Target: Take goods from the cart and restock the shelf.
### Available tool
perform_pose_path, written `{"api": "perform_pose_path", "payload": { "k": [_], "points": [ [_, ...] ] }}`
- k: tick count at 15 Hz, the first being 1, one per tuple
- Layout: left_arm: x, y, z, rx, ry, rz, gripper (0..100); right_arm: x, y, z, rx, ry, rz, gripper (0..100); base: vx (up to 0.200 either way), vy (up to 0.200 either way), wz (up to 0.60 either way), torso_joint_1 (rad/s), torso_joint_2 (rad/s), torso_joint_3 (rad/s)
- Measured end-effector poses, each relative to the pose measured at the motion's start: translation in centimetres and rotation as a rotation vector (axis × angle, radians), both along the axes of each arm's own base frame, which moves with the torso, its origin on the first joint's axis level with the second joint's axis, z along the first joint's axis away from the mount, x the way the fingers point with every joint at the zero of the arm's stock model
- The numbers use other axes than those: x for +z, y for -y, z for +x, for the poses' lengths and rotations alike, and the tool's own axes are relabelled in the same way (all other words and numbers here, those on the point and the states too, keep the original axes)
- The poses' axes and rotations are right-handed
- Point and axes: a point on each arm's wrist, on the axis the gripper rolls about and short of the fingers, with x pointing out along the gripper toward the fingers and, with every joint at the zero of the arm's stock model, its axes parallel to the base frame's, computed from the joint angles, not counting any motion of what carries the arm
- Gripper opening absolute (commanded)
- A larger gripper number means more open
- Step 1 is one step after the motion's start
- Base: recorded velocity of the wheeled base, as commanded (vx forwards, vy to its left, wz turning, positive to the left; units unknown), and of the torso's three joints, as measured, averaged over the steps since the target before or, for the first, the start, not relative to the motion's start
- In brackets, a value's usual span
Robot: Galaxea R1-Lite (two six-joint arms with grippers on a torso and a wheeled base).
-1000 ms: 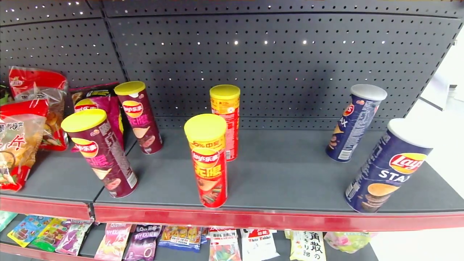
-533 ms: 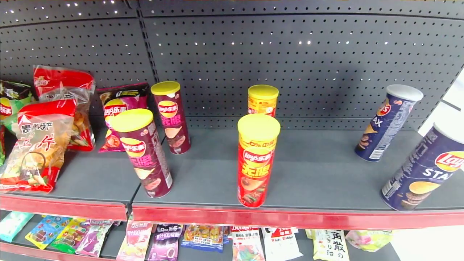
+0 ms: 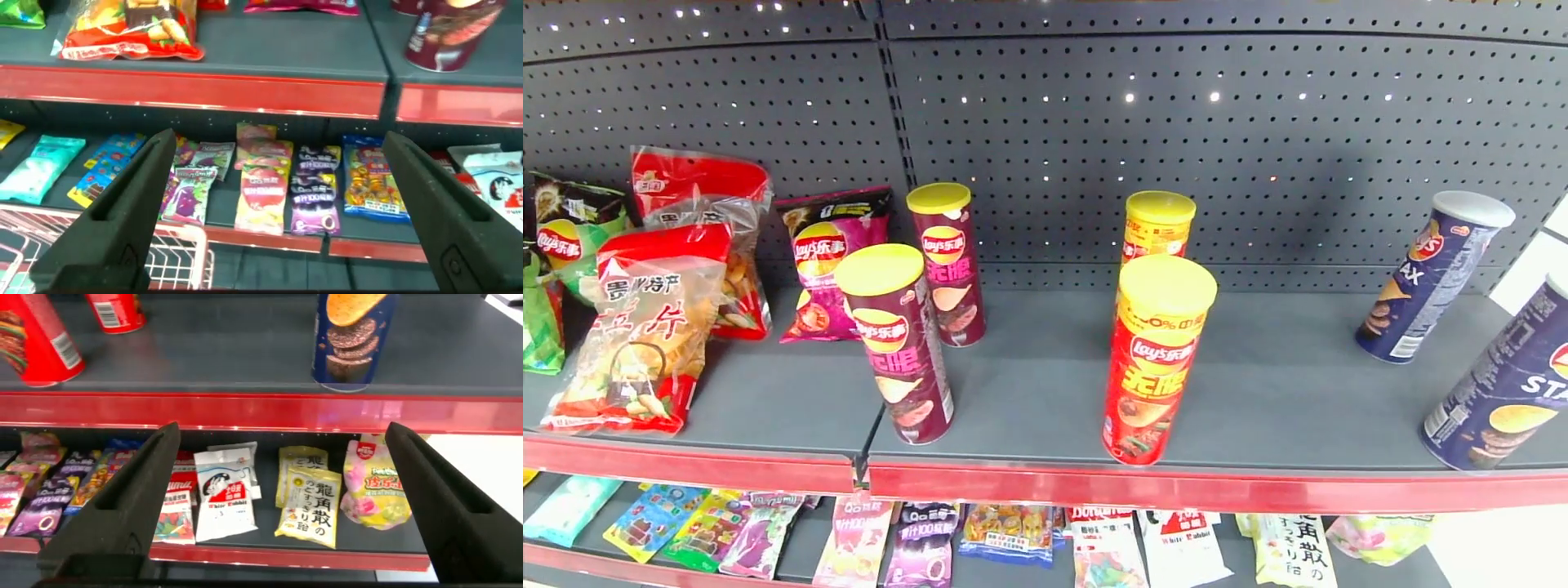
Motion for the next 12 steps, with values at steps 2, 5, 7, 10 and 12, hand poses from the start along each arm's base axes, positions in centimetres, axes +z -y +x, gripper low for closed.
{"api": "perform_pose_path", "payload": {
  "k": [2, 5, 7, 10, 12],
  "points": [
    [0.00, 0.00, 0.00, 0.000, 0.000, -0.001, 100, 0.02, 0.00, -0.01, 0.000, 0.001, 0.000, 100, 0.000, 0.000, 0.00, 0.000, 0.00, 0.000],
    [0.00, 0.00, 0.00, -0.001, 0.000, -0.001, 100, 0.03, 0.00, -0.01, -0.001, 0.001, 0.000, 100, 0.000, 0.000, 0.00, 0.000, 0.00, 0.000],
    [0.00, 0.00, 0.00, 0.000, 0.000, -0.001, 100, 0.03, 0.00, -0.01, 0.001, 0.001, 0.000, 100, 0.000, 0.000, 0.00, 0.000, 0.00, 0.000],
    [0.00, 0.00, 0.00, 0.000, 0.000, -0.003, 100, 0.02, 0.00, -0.01, 0.000, 0.001, 0.000, 100, 0.000, 0.000, 0.00, 0.000, 0.00, 0.000],
    [0.00, 0.00, 0.00, 0.000, 0.000, -0.003, 100, 0.02, 0.00, -0.01, -0.001, 0.001, 0.000, 100, 0.000, 0.000, 0.00, 0.000, 0.00, 0.000]
  ]
}}
